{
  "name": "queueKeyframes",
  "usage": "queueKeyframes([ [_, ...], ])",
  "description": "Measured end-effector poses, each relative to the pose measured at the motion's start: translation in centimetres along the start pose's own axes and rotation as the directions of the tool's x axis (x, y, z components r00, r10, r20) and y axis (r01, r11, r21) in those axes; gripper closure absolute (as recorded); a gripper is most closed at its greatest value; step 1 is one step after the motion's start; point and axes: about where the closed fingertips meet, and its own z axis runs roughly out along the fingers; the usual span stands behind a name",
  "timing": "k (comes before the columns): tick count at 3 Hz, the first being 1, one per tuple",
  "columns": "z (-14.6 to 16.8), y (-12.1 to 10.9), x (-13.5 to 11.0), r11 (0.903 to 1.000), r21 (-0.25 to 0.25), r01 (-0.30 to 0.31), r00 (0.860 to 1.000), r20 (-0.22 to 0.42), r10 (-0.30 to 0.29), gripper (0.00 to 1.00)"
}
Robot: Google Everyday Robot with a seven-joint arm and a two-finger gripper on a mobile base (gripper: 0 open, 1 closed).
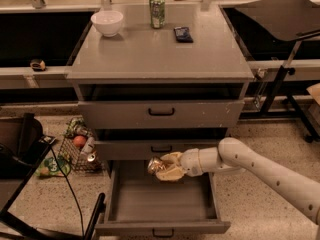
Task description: Place orange can into bottom drawer
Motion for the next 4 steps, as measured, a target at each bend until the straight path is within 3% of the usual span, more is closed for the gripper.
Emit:
queueKeyframes([
  [2, 1.8, -1.8, 7.5, 0.9962, -0.017, -0.086, 0.996, 0.029, 0.086, 1.00],
  [3, 1.8, -1.8, 7.5, 0.9962, -0.017, -0.086, 0.996, 0.029, 0.086, 1.00],
  [4, 2.2, -3.2, 9.8, 0.9979, 0.045, -0.047, 0.997, -0.060, 0.050, 1.00],
])
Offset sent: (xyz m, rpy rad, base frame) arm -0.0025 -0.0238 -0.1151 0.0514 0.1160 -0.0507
